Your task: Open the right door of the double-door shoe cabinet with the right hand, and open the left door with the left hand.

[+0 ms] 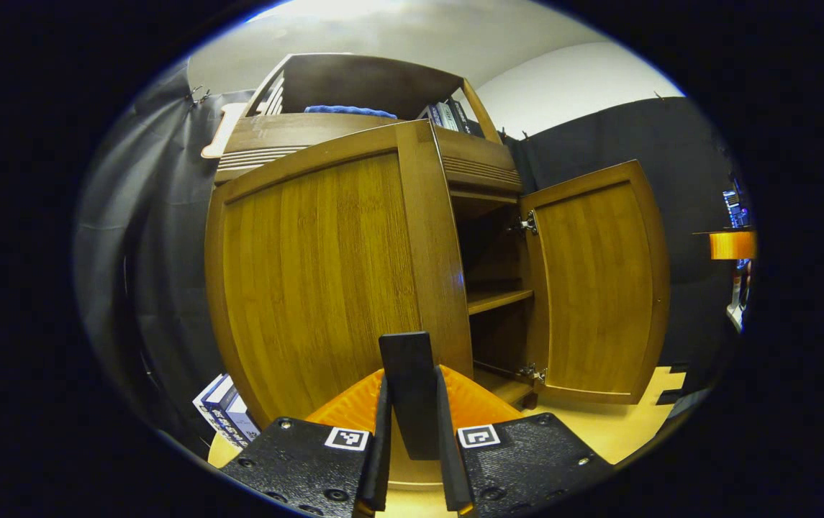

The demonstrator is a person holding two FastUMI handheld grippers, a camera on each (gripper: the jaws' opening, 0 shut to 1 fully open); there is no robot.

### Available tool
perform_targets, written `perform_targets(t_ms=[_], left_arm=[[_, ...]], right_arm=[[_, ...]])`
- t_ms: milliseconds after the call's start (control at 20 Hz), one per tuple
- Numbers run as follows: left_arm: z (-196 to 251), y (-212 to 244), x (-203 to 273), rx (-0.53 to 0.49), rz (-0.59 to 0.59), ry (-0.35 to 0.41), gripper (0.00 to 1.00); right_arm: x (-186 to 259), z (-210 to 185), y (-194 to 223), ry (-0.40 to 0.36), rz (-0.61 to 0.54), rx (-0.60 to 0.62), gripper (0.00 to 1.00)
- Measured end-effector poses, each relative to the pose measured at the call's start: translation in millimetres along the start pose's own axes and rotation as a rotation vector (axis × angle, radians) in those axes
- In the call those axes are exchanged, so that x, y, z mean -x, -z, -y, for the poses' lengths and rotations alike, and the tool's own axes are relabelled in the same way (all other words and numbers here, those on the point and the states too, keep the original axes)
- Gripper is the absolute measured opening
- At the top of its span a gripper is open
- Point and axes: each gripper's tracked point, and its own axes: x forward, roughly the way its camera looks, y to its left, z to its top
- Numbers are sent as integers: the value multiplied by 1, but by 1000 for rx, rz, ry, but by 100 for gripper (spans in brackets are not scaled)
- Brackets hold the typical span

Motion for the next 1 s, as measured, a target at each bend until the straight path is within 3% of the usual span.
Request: perform_targets(t_ms=[350,550,600,1000], left_arm=[[-10,0,31,-27,2,-21,32],[-20,-1,51,-17,-2,-32,31],[-24,-2,58,-8,5,-40,31],[-50,0,92,-38,25,-96,30]], right_arm=[[3,-41,-3,-75,31,-6,94],[9,-51,1,-75,30,-7,99],[9,-52,2,-73,28,0,94],[5,-56,4,-60,19,11,94]])
